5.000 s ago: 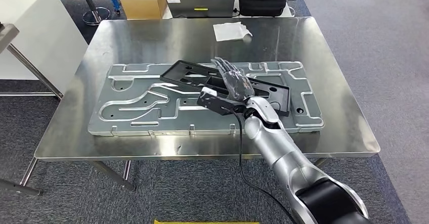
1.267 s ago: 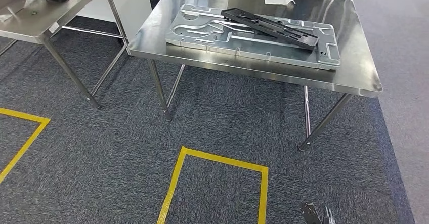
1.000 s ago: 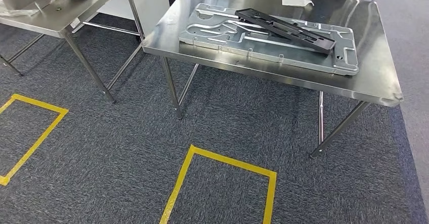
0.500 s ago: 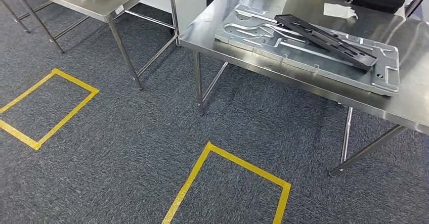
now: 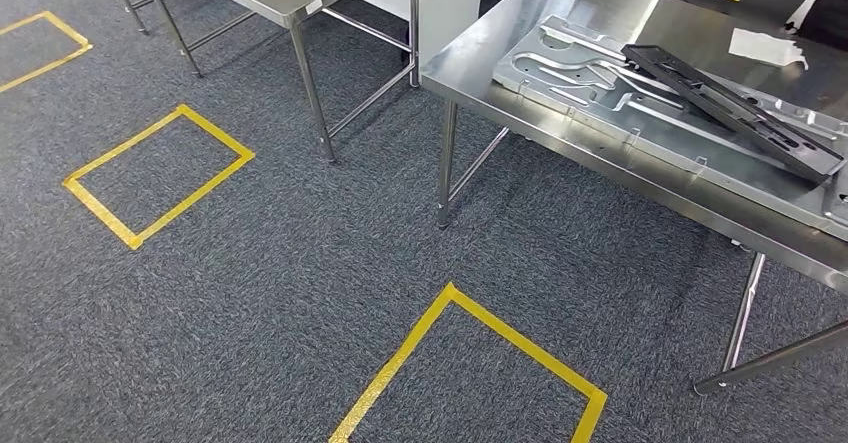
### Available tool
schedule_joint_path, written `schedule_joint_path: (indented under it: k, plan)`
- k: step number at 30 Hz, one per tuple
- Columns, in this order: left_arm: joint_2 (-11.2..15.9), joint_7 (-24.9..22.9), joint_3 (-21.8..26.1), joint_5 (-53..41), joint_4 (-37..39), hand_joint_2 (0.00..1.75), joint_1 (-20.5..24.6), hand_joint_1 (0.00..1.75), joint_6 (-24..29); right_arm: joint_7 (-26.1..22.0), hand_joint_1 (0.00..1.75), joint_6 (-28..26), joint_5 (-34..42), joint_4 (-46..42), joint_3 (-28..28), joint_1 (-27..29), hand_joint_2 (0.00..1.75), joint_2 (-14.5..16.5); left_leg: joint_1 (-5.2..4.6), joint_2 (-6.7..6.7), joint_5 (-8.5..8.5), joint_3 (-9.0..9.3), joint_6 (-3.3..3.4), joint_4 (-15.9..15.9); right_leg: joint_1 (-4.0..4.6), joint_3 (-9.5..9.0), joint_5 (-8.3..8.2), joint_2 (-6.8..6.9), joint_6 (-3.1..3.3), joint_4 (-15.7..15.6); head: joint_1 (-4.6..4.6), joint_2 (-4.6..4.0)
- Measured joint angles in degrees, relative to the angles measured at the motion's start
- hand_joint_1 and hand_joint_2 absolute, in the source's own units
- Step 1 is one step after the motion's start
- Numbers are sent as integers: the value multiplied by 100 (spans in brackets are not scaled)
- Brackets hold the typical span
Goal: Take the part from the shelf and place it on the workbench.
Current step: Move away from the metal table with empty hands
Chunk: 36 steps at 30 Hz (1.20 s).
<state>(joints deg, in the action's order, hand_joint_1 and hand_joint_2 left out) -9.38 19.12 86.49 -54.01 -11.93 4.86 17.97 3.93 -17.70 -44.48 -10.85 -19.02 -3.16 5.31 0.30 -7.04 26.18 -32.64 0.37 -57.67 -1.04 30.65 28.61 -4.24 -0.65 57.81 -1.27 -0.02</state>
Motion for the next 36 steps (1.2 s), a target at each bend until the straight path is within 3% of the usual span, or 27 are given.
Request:
schedule_joint_path:
  k: [1,3,5,7,8,9,11,13,15,17,19,21,22,23,25,27,29,32,35,36]
  plan:
    - [-1,0,2,0,0,0,-6,0,2,0,0,0,0,1,10,-4,0,7,-3,43,19,-22,-29,-28,-9,-15,-14,76,39,-30,-1,0]
    - [-2,0,4,1,0,0,-2,0,8,0,0,-1,0,1,24,3,0,20,-14,307,235,-188,-73,-372,-32,-45,-39,249,118,-90,-5,0]
    - [-3,0,4,2,0,0,15,0,12,0,0,-2,0,2,27,21,0,22,9,570,613,-534,-113,-1103,-8,-51,-34,419,154,-97,-8,0]
    - [-7,0,4,2,0,0,16,0,13,0,0,-2,0,3,27,25,0,23,41,644,777,-776,-155,-1629,8,-51,-24,584,153,-91,-8,0]
    - [-9,-2,4,2,0,0,12,0,19,0,0,-2,-1,3,27,21,0,23,53,667,704,-746,-167,-1593,10,-56,-18,660,146,-88,-8,0]
    - [-9,-9,4,3,0,0,9,0,33,0,0,-1,-2,3,28,16,0,25,60,707,541,-595,-170,-1326,9,-67,-8,734,134,-86,-8,0]
    - [-7,-45,5,6,0,0,19,0,89,0,0,-3,-17,3,32,11,0,35,42,901,210,-138,-144,-500,21,-100,22,862,91,-77,-8,0]
    - [-6,-98,7,7,0,0,37,0,164,-1,0,-6,-62,3,38,3,0,49,4,1023,97,105,-84,-36,44,-128,49,967,27,-69,-4,0]
    - [-5,-139,15,11,0,0,32,0,234,-6,0,-7,-114,3,56,-25,0,71,-18,942,92,92,-16,12,50,-154,58,1059,-39,-77,-2,0]
    - [-5,-160,29,27,0,0,23,0,285,-17,0,-7,-160,2,75,-51,0,93,-6,843,56,98,57,53,22,-147,146,924,-109,6,-2,0]
    - [-6,-174,36,44,0,0,40,0,323,-25,0,-1,-200,3,95,-49,0,110,7,744,17,108,120,85,-4,65,463,617,-145,488,-1,0]
    - [-7,-192,37,55,0,0,57,0,352,-25,0,5,-249,5,136,-38,0,127,-11,623,2,83,152,81,-6,442,815,470,-143,1252,0,0]
    - [-8,-202,38,68,0,0,58,0,361,-25,0,6,-288,5,161,-34,0,134,-21,553,0,77,157,75,-6,573,866,455,-139,1499,0,0]
    - [-10,-211,39,86,0,0,55,0,368,-24,0,5,-332,5,187,-34,0,139,-27,480,-1,73,159,67,-6,611,799,446,-132,1546,0,0]
    - [-21,-215,41,124,0,0,53,0,377,-24,0,3,-403,5,235,-38,0,149,-30,322,3,77,150,41,-9,374,381,360,-98,983,0,0]
    - [-41,-202,42,156,0,0,60,0,381,-21,0,6,-438,7,276,-43,0,155,-37,179,9,56,113,5,-14,69,82,97,-55,275,-1,0]
    - [-55,-190,43,179,0,0,67,0,379,-18,0,11,-458,8,308,-48,0,160,-38,95,6,19,70,-16,-15,-19,60,-70,-33,42,-1,1]
    - [-57,-183,43,187,0,0,70,0,377,-17,0,14,-468,8,322,-53,0,163,-28,68,-2,3,49,-16,-11,-16,55,-48,-30,33,0,1]
    - [-64,-167,44,206,0,0,48,0,362,-14,0,23,-485,8,344,-77,0,181,-5,17,-15,-14,-11,-6,-2,-34,38,64,26,2,-2,0]
    - [-67,-150,45,221,0,0,43,0,340,-7,0,26,-489,8,354,-79,0,194,1,150,137,-147,-55,-266,0,-53,25,187,80,-32,-3,0]
